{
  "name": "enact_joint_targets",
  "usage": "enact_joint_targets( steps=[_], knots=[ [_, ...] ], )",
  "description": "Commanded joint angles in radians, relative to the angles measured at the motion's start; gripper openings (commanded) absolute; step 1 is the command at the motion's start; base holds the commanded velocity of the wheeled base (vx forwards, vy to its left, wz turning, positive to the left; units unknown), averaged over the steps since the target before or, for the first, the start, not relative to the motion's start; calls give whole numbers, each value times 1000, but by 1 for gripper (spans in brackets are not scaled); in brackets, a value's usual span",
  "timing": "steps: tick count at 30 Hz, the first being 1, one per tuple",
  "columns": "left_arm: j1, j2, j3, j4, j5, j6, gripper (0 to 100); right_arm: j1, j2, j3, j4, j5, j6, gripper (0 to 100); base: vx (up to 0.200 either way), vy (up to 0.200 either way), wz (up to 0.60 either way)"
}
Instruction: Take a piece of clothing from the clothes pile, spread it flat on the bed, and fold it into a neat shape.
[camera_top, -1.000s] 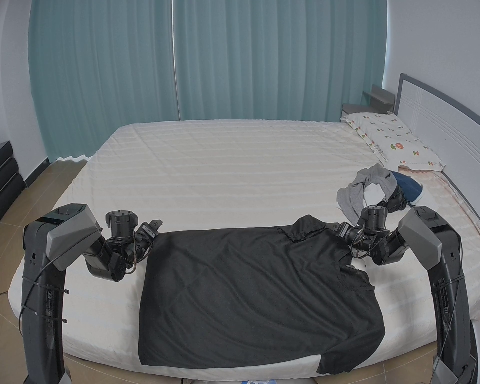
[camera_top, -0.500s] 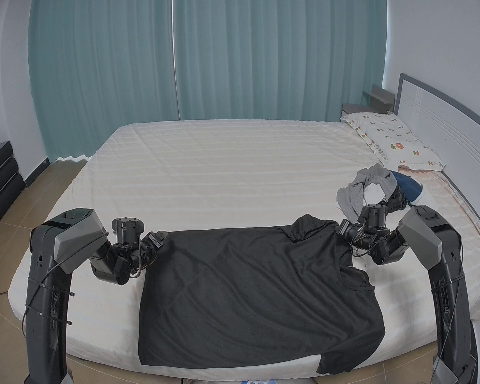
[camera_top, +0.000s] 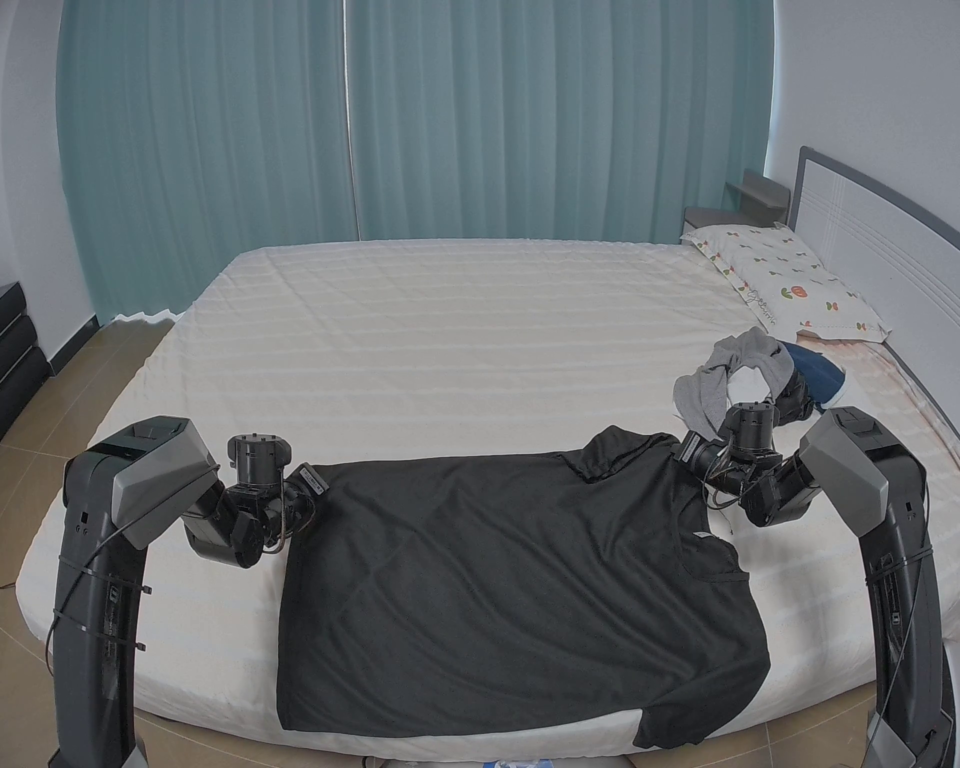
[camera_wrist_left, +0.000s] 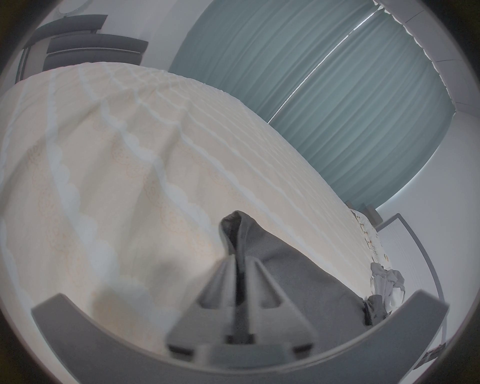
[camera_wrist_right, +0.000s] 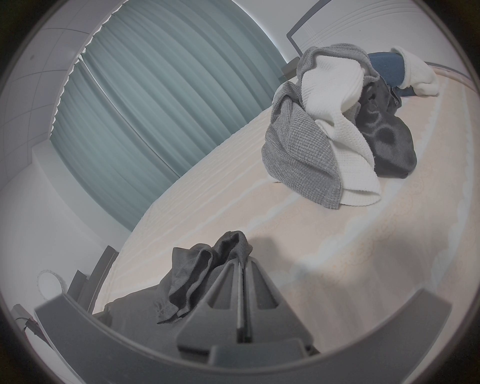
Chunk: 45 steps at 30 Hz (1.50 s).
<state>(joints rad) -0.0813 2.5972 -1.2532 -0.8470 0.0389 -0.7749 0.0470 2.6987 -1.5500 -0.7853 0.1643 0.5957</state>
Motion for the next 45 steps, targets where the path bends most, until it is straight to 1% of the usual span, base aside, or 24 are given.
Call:
enact_joint_targets(
  steps=[1, 2, 6, 10, 13, 15, 17, 22, 28, 36, 41, 43, 45],
  knots=[
    [2, 1, -2, -4, 19, -1, 0, 1, -5, 2, -2, 0, 4, 0, 0, 0, 0],
    [2, 1, -3, -6, 33, -3, 0, 1, -7, 1, -5, 0, 18, 0, 0, 0, 0],
    [3, 1, -6, -52, 42, -20, 0, 1, -22, 2, -58, -2, 56, 0, 0, 0, 0],
    [3, -8, 3, -142, 67, -84, 0, -3, -23, 1, -118, -11, 61, 0, 0, 0, 0],
    [6, -8, 14, -188, 73, -103, 0, -3, -16, 2, -153, -38, 59, 0, 0, 0, 0],
    [8, -8, 18, -207, 95, -106, 0, 2, -8, -7, -173, -66, 59, 0, 0, 0, 0],
    [9, -8, 17, -224, 113, -106, 0, 7, -7, -10, -190, -80, 61, 0, 0, 0, 0],
    [9, 0, 24, -228, 114, -106, 0, 13, -2, -19, -224, -97, 61, 0, 0, 0, 0],
    [9, 4, 26, -224, 111, -103, 0, 30, 27, -28, -210, -101, 52, 0, 0, 0, 0],
    [9, 30, -3, -218, 102, -99, 0, 22, 69, -62, -164, -103, 35, 0, 0, 0, 0],
    [8, 47, -34, -195, 104, -96, 0, 20, 115, -148, -149, -126, 33, 0, 0, 0, 0],
    [8, 55, -37, -182, 104, -75, 0, 27, 148, -205, -147, -149, 29, 0, 0, 0, 0],
    [8, 61, -38, -182, 104, -60, 0, 30, 158, -228, -143, -155, 24, 0, 0, 0, 0]
  ],
)
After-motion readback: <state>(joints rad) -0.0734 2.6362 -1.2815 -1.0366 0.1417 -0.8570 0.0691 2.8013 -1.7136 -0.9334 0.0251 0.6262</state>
